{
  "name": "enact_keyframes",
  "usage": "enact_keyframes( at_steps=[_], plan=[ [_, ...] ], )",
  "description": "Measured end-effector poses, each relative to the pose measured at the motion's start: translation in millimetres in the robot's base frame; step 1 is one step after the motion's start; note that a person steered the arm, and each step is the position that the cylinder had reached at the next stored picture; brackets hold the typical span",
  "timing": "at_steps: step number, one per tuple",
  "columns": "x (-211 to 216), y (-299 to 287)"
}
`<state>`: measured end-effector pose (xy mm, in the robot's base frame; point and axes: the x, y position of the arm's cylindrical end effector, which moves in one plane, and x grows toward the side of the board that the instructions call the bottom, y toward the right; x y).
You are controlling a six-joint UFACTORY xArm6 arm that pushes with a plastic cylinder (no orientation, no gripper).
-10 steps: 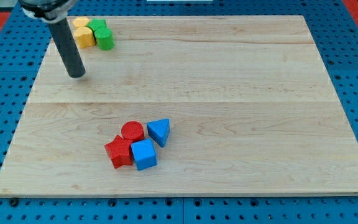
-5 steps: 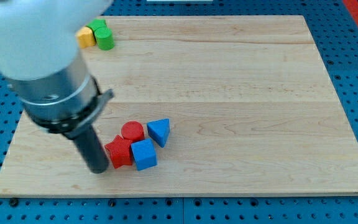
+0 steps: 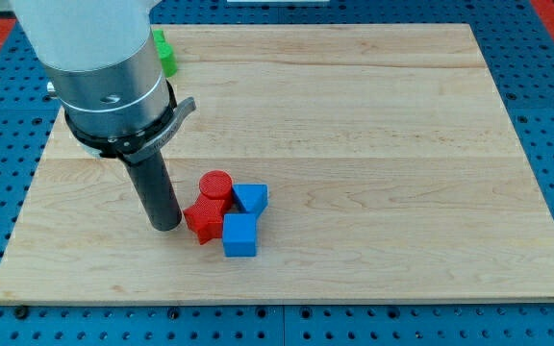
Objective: Move the red star to the right of the red circle
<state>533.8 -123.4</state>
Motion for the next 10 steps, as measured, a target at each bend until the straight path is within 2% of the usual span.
enact_keyframes(
  at_steps=[1,3,4,5,7,8,10],
  plan=[
    [0.0,-1.4],
    [26.7,9.9],
    [31.2,36.5],
    [22.7,68.4],
    [-36.5,123.4],
    [-49.9,116.1],
    [-44.7,111.0]
  ],
)
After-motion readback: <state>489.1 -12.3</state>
